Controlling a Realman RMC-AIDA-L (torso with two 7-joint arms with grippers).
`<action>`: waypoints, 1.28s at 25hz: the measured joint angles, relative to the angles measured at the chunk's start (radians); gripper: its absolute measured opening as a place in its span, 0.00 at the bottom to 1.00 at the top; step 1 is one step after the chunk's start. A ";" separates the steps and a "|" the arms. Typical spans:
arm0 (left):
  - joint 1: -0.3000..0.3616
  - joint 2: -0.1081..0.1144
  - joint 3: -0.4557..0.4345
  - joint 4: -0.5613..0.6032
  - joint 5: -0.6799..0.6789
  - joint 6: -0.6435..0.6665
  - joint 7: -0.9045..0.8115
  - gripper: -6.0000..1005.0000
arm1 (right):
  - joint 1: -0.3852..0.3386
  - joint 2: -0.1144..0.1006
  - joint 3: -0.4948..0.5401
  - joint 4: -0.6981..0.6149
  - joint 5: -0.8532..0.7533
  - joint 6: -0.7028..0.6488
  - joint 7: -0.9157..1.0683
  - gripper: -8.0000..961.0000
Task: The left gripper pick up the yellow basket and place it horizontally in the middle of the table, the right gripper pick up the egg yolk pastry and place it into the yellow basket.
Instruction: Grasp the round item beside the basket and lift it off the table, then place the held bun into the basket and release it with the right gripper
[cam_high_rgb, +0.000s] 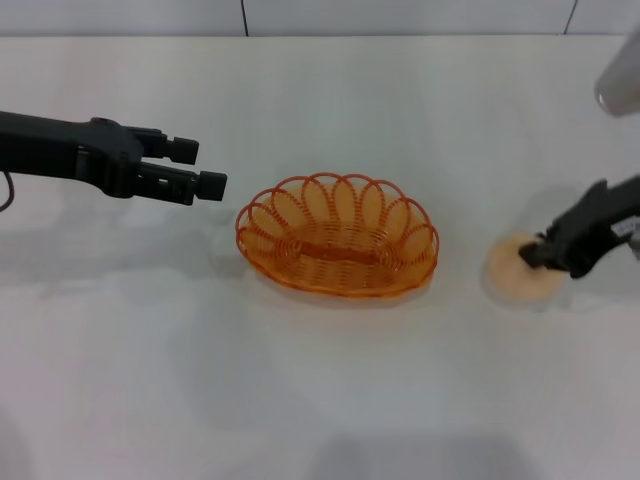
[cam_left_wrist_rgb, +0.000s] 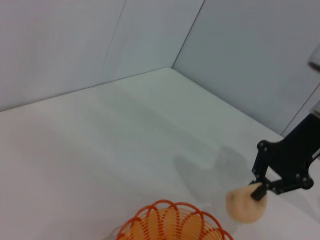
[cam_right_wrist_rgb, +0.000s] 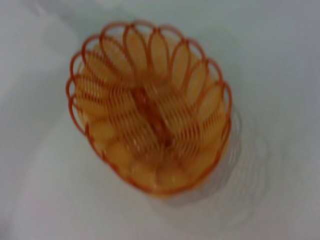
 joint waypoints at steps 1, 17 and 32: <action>0.000 0.000 0.001 0.000 0.000 -0.001 0.000 0.89 | 0.008 0.000 0.001 -0.015 0.001 -0.008 0.009 0.08; 0.002 0.001 -0.002 0.000 0.002 -0.019 0.003 0.89 | 0.099 0.005 -0.093 -0.048 0.117 0.083 -0.002 0.05; 0.001 0.000 -0.003 0.001 -0.003 -0.030 0.003 0.89 | 0.104 0.008 -0.225 0.093 0.285 0.329 -0.154 0.05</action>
